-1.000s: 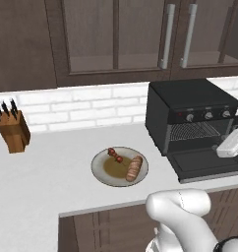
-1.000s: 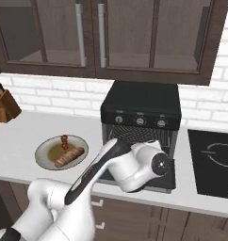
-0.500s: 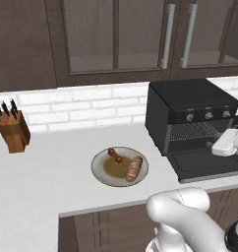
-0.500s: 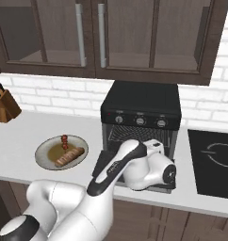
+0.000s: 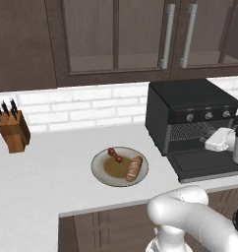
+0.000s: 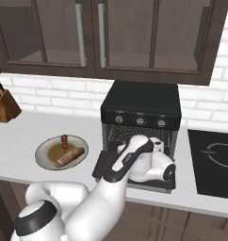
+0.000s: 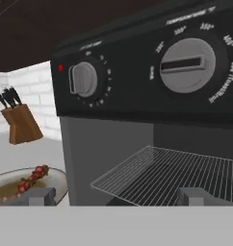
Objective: Pick up the kebab skewer and baguette bread, and place them inside the toaster oven. Close the toaster oven door and start by setting the timer.
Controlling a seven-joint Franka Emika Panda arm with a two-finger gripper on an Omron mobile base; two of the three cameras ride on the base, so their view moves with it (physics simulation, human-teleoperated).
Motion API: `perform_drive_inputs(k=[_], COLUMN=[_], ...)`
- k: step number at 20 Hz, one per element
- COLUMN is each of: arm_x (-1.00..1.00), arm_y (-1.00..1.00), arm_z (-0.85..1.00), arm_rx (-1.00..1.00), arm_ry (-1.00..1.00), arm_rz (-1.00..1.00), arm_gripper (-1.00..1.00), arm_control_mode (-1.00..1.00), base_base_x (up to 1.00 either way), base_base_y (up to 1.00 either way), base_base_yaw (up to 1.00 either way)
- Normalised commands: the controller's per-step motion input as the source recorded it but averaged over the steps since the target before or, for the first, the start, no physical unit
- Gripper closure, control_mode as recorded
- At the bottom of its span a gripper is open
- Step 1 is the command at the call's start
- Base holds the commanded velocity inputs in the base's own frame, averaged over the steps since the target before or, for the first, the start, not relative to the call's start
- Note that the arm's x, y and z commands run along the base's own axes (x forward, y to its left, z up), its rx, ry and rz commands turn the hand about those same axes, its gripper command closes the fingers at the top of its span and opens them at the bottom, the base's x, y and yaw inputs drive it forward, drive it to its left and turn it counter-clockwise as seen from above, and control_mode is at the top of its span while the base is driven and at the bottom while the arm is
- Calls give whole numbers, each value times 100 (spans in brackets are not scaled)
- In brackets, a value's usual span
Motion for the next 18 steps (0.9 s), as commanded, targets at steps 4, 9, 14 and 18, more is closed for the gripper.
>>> perform_drive_inputs(k=[4,9,14,18], arm_x=[21,27,30,26], arm_y=[0,0,0,0], arm_z=[-21,-16,-4,-8], arm_rx=[0,0,0,0], arm_ry=[0,-1,-1,0], arm_rz=[0,0,0,0], arm_gripper=[-100,-100,-100,-100], arm_control_mode=[-100,-100,-100,-100], base_base_x=[0,0,0,0], base_base_y=[0,0,0,0], base_base_yaw=[0,0,0,0])
